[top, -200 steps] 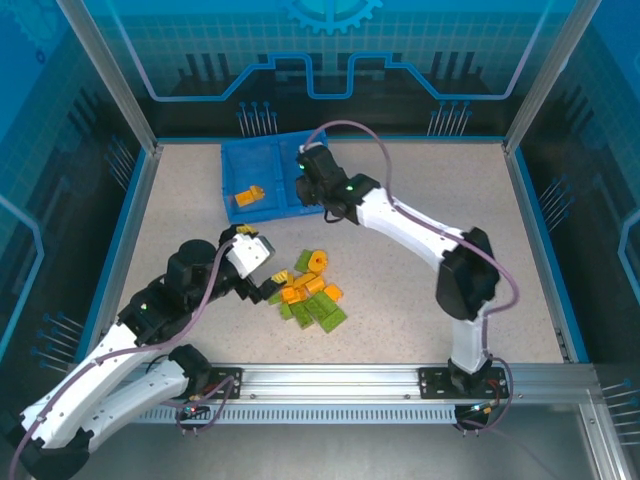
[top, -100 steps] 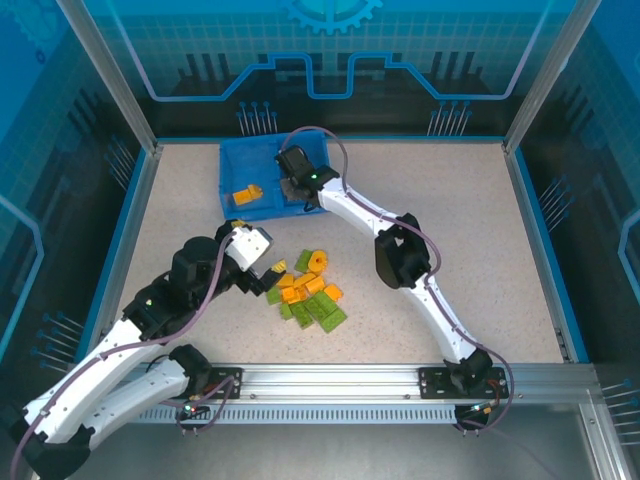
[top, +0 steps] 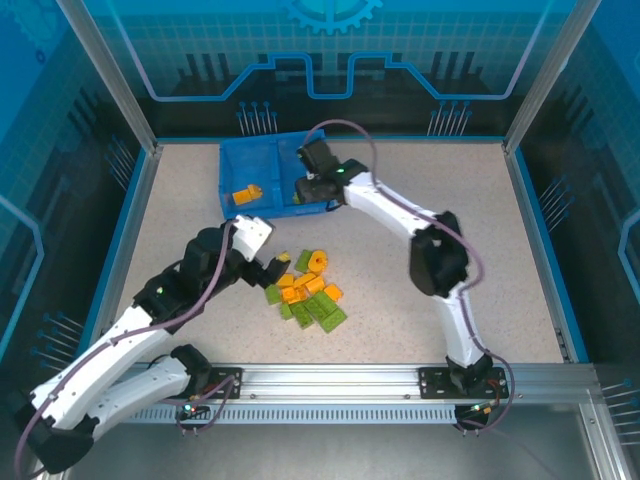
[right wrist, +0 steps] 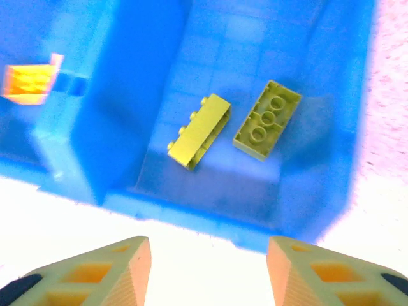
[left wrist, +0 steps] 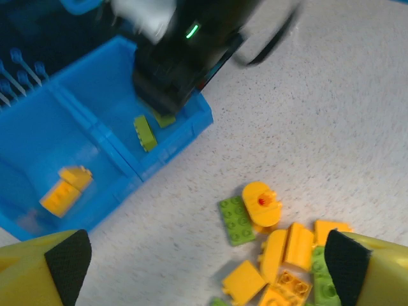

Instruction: Sort the legos into containers by color

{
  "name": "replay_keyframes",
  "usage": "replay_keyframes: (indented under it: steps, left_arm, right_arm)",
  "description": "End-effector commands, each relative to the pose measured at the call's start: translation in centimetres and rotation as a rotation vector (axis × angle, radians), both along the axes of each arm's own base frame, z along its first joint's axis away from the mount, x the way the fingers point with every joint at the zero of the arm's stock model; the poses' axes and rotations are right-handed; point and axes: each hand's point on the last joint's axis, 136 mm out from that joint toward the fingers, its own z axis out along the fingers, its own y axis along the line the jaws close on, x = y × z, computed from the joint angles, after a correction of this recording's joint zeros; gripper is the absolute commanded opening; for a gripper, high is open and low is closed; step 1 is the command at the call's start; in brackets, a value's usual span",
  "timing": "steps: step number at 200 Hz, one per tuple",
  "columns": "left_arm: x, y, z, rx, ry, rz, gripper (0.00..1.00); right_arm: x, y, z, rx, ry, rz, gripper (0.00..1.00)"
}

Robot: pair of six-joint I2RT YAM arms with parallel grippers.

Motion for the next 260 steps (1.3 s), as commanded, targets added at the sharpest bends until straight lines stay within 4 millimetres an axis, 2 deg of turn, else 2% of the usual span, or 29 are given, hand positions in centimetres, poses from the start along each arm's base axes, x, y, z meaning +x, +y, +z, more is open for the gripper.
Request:
replay_keyframes:
  steps: [1, 15, 31, 51, 70, 82, 100, 120, 165, 215, 260]
  left_arm:
    - [1.1, -0.8, 1.6, -0.212, 0.154, 0.155, 0.92]
    - [1.6, -1.9, -0.2, -0.266, 0.304, 0.221, 0.91]
    - [2.3, -3.4, -3.3, -0.28, 0.464, 0.283, 0.89]
    - [3.2, -5.7, -7.1, -0.244, 0.622, 0.314, 0.86]
    - [3.9, -7.6, -10.5, -0.173, 0.735, 0.322, 0.84]
    - [4.2, -8.7, -12.6, -0.118, 0.793, 0.322, 0.84]
    - [4.8, -9.9, -15.4, -0.052, 0.834, 0.329, 0.84]
    - [5.8, -10.8, -17.8, -0.01, 0.858, 0.341, 0.83]
    - [7.1, -10.4, -21.1, 0.082, 0.845, 0.397, 0.75]
    - [6.6, -9.9, -23.2, 0.132, 0.864, 0.42, 0.68]
    - [7.1, -9.2, -24.3, 0.2, 0.823, 0.44, 0.76]
  right_arm:
    - [-3.1, -3.0, 6.4, 0.183, -0.034, 0.016, 0.54]
    - [-6.4, -5.3, 7.1, 0.244, -0.011, 0.045, 0.55]
    - [-10.5, -7.6, 7.2, 0.299, 0.003, 0.075, 0.58]
    - [-14.8, -10.8, 6.0, 0.276, 0.022, 0.041, 0.68]
    - [-17.8, -13.6, 4.5, 0.236, 0.073, -0.038, 0.72]
    - [-19.4, -14.4, 3.9, 0.241, 0.107, -0.05, 0.77]
    - [-21.2, -14.2, 3.5, 0.298, 0.139, -0.033, 0.87]
    - [-22.1, -14.2, 3.7, 0.336, 0.147, -0.032, 0.94]
    - [-22.4, -14.7, 4.0, 0.322, 0.138, -0.036, 0.94]
    - [-22.6, -14.7, 3.9, 0.326, 0.151, -0.037, 0.93]
    - [-22.7, -14.6, 4.1, 0.335, 0.156, -0.038, 0.92]
